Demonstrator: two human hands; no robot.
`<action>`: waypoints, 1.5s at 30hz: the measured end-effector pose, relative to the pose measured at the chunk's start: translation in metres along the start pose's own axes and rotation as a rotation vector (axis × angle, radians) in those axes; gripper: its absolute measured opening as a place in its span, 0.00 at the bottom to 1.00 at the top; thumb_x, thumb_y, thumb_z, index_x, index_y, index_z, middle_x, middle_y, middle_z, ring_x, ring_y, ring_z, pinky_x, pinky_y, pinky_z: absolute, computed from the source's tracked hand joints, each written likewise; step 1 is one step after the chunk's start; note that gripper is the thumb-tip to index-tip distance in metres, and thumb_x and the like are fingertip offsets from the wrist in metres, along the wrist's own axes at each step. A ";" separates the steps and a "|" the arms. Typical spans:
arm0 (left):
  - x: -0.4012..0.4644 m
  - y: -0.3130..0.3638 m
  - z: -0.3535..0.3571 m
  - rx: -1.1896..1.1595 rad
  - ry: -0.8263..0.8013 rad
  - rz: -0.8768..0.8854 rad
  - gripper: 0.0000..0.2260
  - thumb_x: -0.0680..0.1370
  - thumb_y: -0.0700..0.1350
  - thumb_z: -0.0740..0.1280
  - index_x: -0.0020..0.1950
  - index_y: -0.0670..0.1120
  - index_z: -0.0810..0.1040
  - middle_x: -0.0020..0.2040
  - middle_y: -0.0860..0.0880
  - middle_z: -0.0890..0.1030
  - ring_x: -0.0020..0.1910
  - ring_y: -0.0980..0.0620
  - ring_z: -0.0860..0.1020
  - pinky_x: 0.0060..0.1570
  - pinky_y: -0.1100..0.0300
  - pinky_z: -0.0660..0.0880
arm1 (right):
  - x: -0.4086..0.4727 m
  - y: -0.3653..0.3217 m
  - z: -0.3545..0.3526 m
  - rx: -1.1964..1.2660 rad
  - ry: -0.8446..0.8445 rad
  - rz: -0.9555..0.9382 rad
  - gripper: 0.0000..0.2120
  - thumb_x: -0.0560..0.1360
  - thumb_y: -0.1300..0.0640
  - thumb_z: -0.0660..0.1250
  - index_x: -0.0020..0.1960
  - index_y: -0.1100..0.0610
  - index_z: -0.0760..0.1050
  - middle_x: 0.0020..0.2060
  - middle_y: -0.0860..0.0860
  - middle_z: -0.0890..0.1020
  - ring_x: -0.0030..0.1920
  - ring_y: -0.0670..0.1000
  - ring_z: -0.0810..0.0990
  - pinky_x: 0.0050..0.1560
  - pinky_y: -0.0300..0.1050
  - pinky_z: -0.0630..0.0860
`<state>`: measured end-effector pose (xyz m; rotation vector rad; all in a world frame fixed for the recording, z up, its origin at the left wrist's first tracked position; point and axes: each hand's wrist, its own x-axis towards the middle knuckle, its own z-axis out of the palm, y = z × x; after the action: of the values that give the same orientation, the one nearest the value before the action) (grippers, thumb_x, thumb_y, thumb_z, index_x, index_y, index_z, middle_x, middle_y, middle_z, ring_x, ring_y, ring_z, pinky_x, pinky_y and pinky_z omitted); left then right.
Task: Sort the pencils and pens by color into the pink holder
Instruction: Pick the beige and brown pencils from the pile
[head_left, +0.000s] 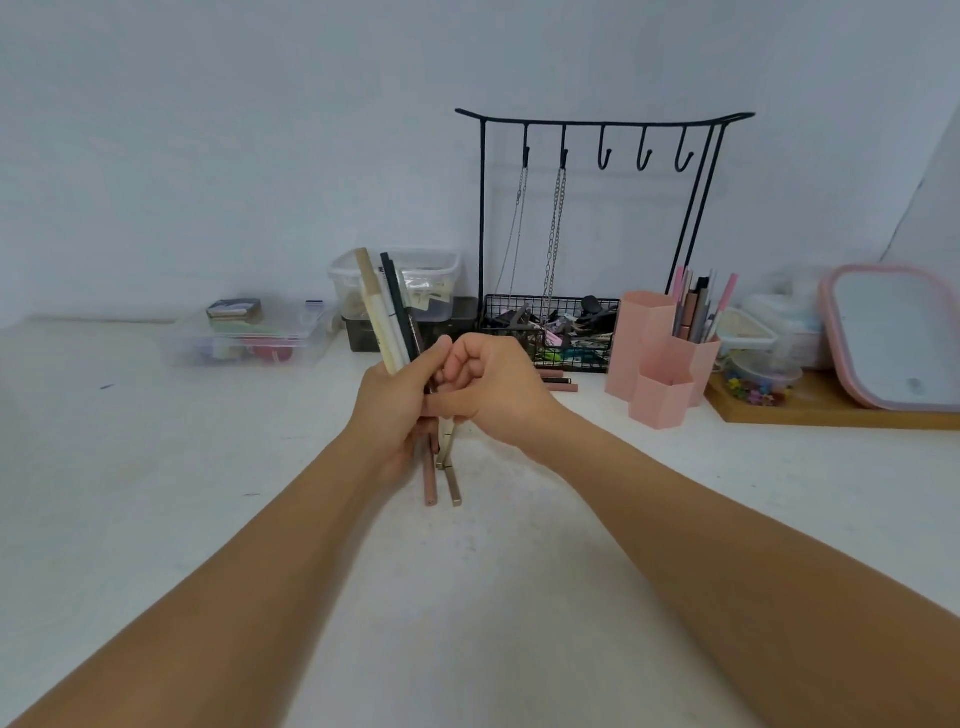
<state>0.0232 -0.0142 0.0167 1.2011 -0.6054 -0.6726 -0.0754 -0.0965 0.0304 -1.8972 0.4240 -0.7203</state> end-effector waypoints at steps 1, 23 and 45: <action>0.001 -0.001 0.000 0.025 0.016 0.006 0.14 0.79 0.51 0.72 0.42 0.42 0.79 0.30 0.47 0.78 0.24 0.53 0.76 0.22 0.63 0.69 | 0.001 0.000 -0.002 -0.038 -0.012 -0.010 0.15 0.64 0.67 0.81 0.40 0.59 0.76 0.30 0.52 0.81 0.30 0.47 0.79 0.35 0.43 0.80; 0.008 0.002 -0.009 0.078 0.160 -0.057 0.21 0.80 0.52 0.70 0.32 0.50 0.65 0.25 0.51 0.66 0.25 0.54 0.62 0.21 0.63 0.60 | 0.027 0.063 -0.080 -0.933 0.077 0.132 0.07 0.77 0.59 0.70 0.41 0.53 0.79 0.40 0.52 0.83 0.44 0.54 0.80 0.43 0.45 0.74; -0.002 0.002 0.001 0.073 -0.233 -0.070 0.18 0.78 0.59 0.68 0.46 0.43 0.80 0.30 0.50 0.70 0.26 0.56 0.66 0.18 0.66 0.60 | 0.015 -0.023 -0.048 0.117 -0.034 0.143 0.04 0.76 0.64 0.71 0.50 0.61 0.79 0.38 0.56 0.83 0.34 0.48 0.79 0.33 0.38 0.73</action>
<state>0.0214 -0.0128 0.0188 1.2249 -0.7904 -0.8631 -0.0960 -0.1287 0.0706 -1.7477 0.4798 -0.6045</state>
